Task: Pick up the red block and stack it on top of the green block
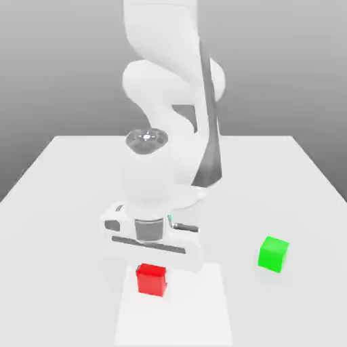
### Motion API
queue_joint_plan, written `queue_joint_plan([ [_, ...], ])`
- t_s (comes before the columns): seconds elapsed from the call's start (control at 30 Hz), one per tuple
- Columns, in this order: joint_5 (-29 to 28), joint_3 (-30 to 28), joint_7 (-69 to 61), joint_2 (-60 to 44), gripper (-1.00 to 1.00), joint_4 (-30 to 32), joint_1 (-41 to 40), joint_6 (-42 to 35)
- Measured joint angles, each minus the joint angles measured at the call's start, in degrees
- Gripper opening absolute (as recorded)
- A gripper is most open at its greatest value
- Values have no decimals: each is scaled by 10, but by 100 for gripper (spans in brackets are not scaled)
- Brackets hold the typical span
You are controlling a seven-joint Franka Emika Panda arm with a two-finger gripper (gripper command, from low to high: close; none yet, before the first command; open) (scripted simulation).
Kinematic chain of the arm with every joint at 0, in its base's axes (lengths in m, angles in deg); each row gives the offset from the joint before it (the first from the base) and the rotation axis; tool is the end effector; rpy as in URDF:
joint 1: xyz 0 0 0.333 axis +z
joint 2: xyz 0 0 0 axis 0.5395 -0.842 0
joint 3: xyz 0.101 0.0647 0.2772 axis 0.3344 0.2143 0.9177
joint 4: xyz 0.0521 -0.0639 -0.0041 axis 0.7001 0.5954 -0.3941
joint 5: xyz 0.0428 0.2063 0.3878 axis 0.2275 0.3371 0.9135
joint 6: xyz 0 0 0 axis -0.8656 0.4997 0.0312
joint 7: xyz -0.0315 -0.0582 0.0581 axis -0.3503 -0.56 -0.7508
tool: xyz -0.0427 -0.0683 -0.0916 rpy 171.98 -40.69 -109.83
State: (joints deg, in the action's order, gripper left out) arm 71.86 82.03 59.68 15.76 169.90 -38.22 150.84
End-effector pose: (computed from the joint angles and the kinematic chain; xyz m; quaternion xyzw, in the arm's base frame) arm 0.3769 -0.0436 0.0919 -0.8653 0.5012 -0.0001 0.0001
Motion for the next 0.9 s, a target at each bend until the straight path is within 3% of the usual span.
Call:
queue_joint_plan([
  [0.17,-1,11,-12,90,-100,13,6,-77],
  [0.53,55,153,-205,176,-100,27,259,-146],
  [0.67,29,174,-205,131,-100,27,276,-102],
  [0.8,-40,161,-158,50,-100,24,273,-28],
  [0.83,-51,157,-150,39,100,23,275,-18],
  [0.9,-51,157,-150,39,100,23,275,-18],
])
